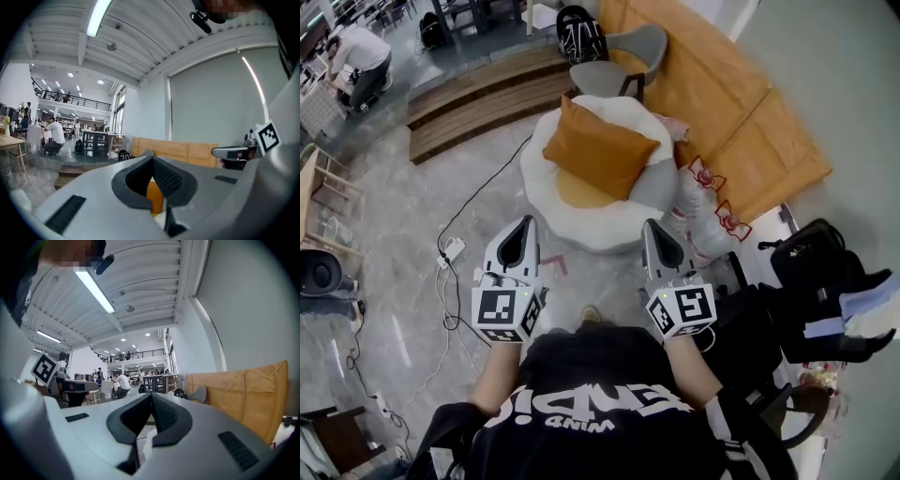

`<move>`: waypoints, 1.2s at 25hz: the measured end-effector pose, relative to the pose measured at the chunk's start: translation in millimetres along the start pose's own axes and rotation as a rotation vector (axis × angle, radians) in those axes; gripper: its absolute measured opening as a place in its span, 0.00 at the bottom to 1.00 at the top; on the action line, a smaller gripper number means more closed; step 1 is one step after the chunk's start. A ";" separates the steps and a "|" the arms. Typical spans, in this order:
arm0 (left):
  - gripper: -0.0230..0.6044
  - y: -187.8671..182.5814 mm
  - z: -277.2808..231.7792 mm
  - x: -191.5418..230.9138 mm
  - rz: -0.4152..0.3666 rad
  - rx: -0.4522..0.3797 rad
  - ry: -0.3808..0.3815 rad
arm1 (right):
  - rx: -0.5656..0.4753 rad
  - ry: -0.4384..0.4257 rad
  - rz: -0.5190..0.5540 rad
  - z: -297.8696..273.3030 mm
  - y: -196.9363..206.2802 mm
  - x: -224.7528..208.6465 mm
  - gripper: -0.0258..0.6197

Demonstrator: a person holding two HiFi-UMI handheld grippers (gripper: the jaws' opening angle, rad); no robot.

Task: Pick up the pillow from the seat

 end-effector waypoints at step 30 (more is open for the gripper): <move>0.05 -32.2 -192.4 90.2 0.014 0.027 0.036 | 0.048 0.013 -0.020 -190.4 28.9 -54.1 0.07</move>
Point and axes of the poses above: the fingertips, and each gripper's own axes: z backward along the fingers, x to its left, y out of its underside, the point moved 6 cm from there along z, backward along the fingers, and after that the axes turned 15 degrees about z, right-handed, at the moved point
